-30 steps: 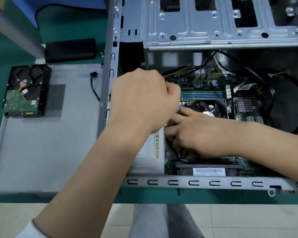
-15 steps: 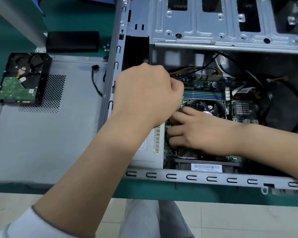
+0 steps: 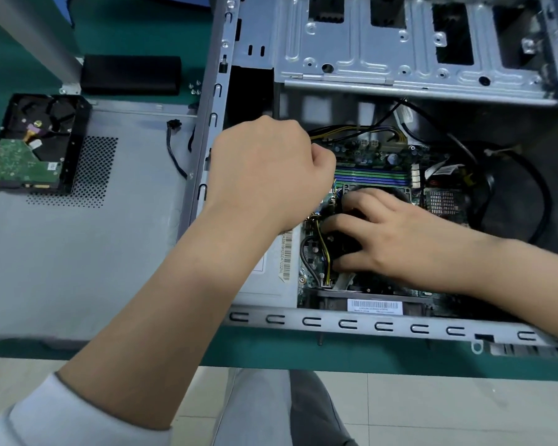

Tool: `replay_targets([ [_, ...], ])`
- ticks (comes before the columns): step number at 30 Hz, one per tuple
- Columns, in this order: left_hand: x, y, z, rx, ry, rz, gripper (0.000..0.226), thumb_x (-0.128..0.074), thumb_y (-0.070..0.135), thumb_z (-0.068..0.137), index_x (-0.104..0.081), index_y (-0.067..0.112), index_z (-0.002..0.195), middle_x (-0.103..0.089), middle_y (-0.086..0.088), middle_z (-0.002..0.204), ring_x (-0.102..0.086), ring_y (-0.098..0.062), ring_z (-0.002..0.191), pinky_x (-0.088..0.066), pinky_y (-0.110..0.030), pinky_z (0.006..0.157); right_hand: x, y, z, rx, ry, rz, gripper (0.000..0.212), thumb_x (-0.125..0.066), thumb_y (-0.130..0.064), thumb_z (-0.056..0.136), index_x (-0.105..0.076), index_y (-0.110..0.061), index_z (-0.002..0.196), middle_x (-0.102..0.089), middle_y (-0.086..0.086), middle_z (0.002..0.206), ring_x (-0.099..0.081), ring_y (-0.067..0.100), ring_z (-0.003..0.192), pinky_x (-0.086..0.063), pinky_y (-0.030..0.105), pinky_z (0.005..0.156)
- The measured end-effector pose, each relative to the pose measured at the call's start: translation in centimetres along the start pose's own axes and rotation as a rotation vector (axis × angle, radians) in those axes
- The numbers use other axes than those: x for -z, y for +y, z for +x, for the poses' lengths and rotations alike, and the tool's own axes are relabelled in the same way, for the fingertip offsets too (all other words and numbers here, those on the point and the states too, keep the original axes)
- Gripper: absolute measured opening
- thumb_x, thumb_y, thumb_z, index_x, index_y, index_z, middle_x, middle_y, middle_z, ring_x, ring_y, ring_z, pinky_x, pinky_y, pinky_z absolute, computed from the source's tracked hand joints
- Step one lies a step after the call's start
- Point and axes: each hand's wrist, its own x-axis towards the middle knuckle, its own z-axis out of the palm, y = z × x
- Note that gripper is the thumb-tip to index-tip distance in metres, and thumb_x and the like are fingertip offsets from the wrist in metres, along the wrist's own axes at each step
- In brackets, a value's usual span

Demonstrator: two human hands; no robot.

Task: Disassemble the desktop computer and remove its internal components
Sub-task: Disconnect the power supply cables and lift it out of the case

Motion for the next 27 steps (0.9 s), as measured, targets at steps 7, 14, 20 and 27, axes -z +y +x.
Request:
replay_targets([
  [7,0.0,-0.1,0.1,0.003,-0.015,-0.027,0.043,-0.037,0.036,0.085,-0.035,0.012,0.050,-0.032,-0.002,0.047,-0.029,-0.018,0.042,-0.016,-0.025,0.045,-0.1,-0.2,-0.8,-0.092,-0.149,0.349,0.020,-0.072,-0.019,0.071,-0.074,-0.036,0.081,-0.047,0.003,0.135,-0.033,0.036,0.125,-0.034,0.047,0.102],
  [14,0.1,-0.2,0.2,-0.013,-0.017,-0.033,0.043,-0.037,0.036,0.086,-0.034,0.013,0.050,-0.030,-0.003,0.048,-0.027,-0.017,0.043,-0.017,-0.026,0.045,-0.3,0.0,-1.5,-0.076,-0.153,0.321,0.026,-0.069,-0.019,0.071,-0.071,-0.035,0.092,-0.040,0.001,0.143,-0.028,0.035,0.129,-0.026,0.045,0.108],
  [20,-0.1,-0.3,0.3,-0.019,-0.028,-0.017,0.042,-0.036,0.036,0.086,-0.043,0.011,0.051,-0.032,-0.003,0.046,-0.030,-0.020,0.042,-0.020,-0.024,0.045,-0.3,0.5,-1.5,-0.041,-0.123,0.200,0.012,-0.074,-0.033,0.077,-0.072,-0.028,0.088,-0.045,0.003,0.140,-0.037,0.034,0.126,-0.036,0.047,0.103],
  [27,-0.2,-0.3,0.3,-0.007,-0.012,0.007,0.042,-0.036,0.038,0.086,-0.050,0.013,0.055,-0.036,-0.003,0.048,-0.032,-0.018,0.043,-0.020,-0.025,0.045,0.8,1.1,0.0,-0.001,-0.002,0.335,0.014,-0.059,-0.032,0.090,-0.066,-0.023,0.098,-0.053,0.001,0.122,-0.043,0.029,0.107,-0.041,0.045,0.087],
])
